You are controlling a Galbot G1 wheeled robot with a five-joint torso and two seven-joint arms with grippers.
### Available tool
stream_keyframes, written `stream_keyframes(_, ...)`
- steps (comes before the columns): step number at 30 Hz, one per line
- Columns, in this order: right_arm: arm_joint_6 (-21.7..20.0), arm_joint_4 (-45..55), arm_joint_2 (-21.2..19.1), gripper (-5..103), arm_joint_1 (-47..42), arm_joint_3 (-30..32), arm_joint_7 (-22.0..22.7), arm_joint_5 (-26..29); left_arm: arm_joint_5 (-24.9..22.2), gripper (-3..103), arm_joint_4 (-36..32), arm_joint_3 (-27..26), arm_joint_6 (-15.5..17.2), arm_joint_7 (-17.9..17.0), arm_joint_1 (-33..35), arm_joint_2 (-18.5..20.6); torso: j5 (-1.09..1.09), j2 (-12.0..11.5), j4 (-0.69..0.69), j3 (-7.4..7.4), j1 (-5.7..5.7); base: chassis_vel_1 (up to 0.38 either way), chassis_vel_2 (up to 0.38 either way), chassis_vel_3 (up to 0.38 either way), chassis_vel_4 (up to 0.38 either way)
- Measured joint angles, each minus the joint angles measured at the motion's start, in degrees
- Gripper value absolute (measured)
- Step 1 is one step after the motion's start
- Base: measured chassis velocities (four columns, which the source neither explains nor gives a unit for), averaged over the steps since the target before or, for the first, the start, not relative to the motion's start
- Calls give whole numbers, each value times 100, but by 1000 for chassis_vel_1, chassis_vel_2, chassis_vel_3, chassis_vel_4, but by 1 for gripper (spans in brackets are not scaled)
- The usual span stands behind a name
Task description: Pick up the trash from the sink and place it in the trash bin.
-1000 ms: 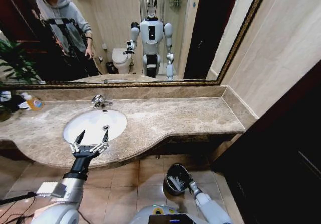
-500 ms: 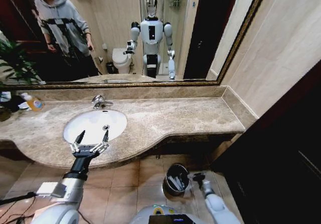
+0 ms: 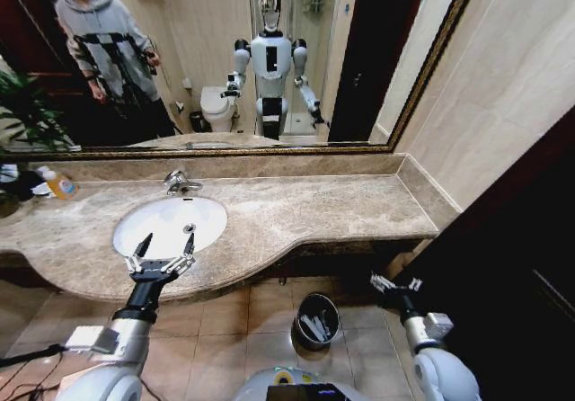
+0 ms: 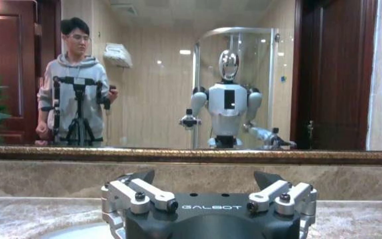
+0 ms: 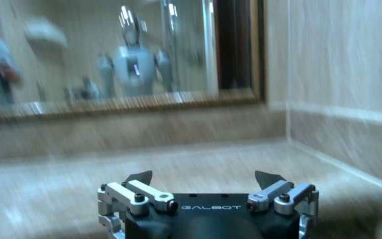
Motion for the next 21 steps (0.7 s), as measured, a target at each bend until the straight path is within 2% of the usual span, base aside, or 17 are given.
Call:
stream_keyframes(5, 129, 587, 203, 100, -128, -410, 75, -230, 0, 100, 0, 1, 0, 0, 0, 1, -1, 0, -1, 0, 0, 0, 0, 0, 0)
stream_keyframes(7, 211, 823, 281, 100, -140, -671, 189, -526, 0, 100, 0, 0, 0, 0, 0, 0, -2, 0, -1, 0, 0, 0, 0, 0, 0)
stream_keyframes(10, 331, 765, 400, 100, 118, -762, 200, -979, 0, 100, 0, 0, 0, 0, 0, 0, -1, 0, 0, 0, 0, 0, 0, 0, 0)
stream_keyframes(13, 385, 693, 464, 100, 252, -763, 182, -1182, 0, 100, 0, 0, 0, 0, 0, 0, 0, 0, 0, 1, 1, 0, 0, 0, 0)
stream_keyframes(21, 565, 500, 444, 100, 165, -759, 141, -1252, 0, 100, 0, 0, 0, 0, 0, 0, 0, 0, -1, 0, 1, 0, 0, 0, 0)
